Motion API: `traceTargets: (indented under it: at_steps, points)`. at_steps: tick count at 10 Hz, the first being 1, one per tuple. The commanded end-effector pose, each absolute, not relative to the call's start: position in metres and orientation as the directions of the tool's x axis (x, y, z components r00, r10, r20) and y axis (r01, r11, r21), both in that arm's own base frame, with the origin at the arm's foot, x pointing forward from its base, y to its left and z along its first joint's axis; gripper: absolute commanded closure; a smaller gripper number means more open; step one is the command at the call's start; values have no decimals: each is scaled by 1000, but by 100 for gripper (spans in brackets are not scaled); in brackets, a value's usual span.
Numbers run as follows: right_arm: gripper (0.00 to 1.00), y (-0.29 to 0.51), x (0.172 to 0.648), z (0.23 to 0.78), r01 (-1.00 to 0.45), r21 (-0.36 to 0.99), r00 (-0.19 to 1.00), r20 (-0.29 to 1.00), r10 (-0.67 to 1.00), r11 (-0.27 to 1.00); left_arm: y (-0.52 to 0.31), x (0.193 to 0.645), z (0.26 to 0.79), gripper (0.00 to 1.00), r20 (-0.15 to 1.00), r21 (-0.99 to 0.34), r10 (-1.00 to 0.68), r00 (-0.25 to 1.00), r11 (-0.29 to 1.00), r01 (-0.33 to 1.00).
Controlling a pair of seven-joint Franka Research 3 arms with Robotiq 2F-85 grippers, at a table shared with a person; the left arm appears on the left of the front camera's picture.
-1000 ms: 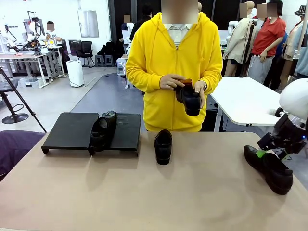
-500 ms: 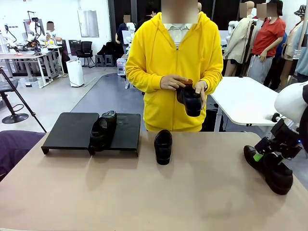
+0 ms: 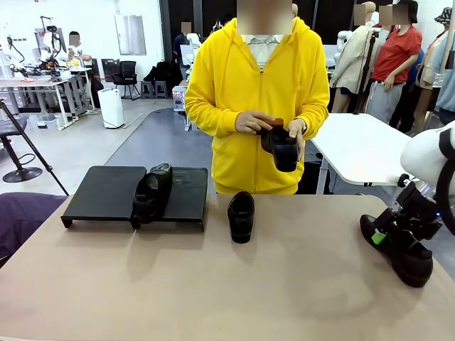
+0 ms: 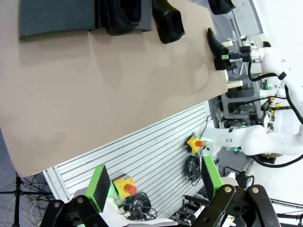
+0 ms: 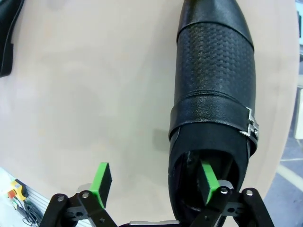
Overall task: Organize the shoes by placing them on the stand.
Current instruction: Pick up one Shoe and place it in the middle of the table.
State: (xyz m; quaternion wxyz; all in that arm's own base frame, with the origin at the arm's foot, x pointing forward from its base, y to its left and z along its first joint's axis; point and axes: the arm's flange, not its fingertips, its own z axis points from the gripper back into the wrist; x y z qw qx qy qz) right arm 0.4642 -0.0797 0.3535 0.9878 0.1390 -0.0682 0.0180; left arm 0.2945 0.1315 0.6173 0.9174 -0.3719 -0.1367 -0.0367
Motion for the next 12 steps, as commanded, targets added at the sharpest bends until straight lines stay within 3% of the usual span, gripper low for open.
traceTargets:
  at_steps: [1, 2, 12]
  points:
    - [82, -83, 470, 353, -92, 290, 984, 172, 42, 953, 130, 292, 618, 0, 275, -675, 33, 961, 719, 168]
    - [100, -82, 471, 352, -103, 288, 983, 175, 53, 952, 130, 292, 618, 0, 275, -675, 33, 961, 719, 168]
    - [100, -89, 465, 353, -78, 275, 983, 183, 28, 958, 130, 292, 618, 0, 275, -675, 33, 961, 719, 168]
